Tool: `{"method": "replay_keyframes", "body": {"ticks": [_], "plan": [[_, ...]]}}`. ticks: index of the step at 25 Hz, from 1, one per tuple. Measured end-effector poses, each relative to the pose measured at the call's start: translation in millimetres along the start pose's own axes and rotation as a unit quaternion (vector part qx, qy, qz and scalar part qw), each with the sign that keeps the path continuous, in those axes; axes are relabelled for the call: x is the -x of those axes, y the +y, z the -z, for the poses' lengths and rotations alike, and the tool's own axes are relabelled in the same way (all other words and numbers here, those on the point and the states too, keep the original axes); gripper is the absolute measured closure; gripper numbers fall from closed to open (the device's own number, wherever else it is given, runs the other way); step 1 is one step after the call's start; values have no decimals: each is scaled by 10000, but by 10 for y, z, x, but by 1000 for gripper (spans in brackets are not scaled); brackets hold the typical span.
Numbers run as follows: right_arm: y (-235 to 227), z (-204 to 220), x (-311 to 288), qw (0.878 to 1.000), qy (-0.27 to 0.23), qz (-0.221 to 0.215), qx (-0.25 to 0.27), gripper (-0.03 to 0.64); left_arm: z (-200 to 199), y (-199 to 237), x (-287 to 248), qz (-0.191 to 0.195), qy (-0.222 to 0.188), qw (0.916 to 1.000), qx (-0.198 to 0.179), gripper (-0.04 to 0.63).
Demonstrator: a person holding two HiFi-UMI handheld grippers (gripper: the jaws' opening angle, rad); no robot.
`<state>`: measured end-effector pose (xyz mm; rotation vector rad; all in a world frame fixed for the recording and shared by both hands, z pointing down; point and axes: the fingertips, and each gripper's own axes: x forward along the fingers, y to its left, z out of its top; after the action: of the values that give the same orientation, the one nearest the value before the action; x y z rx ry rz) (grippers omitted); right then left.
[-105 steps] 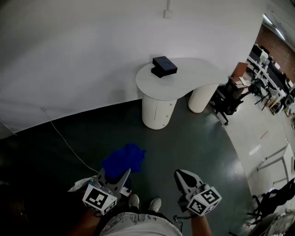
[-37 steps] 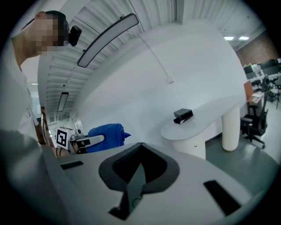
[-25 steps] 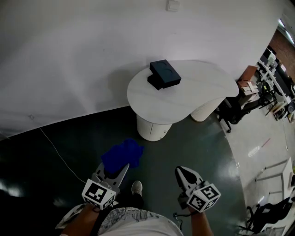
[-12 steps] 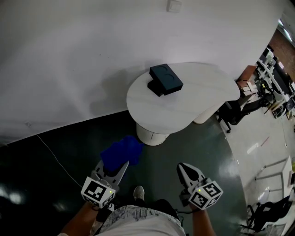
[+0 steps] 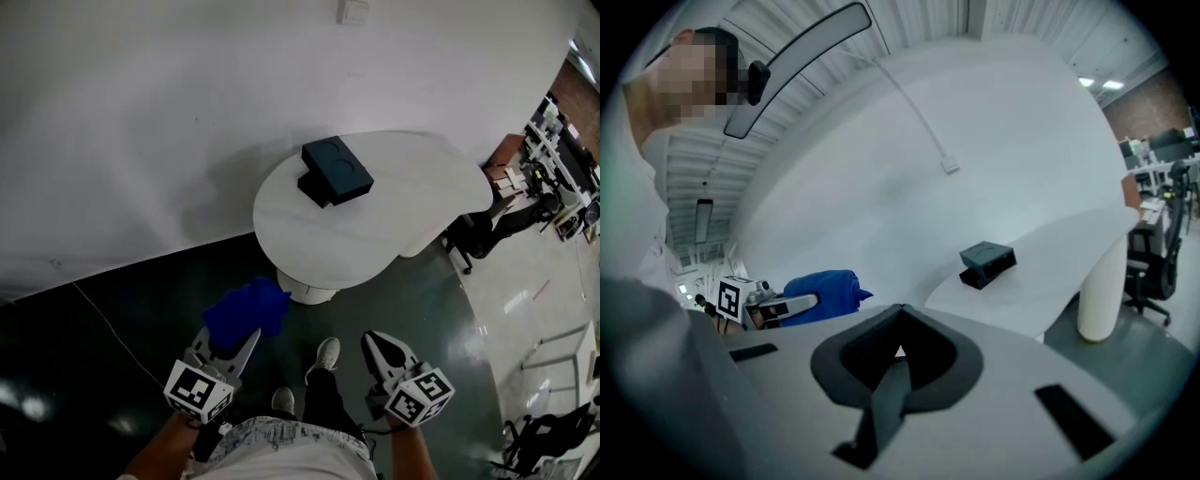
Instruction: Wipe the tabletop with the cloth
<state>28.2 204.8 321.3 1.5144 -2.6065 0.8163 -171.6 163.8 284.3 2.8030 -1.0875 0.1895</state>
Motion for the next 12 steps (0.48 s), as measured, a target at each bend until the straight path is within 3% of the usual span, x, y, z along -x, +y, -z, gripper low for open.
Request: {"method": "replay_keyframes", "body": {"ticks": [12], "plan": [[-695, -396, -663, 9995, 178, -280, 11, 611, -79, 445, -809, -322, 147, 9994, 18, 518]]}}
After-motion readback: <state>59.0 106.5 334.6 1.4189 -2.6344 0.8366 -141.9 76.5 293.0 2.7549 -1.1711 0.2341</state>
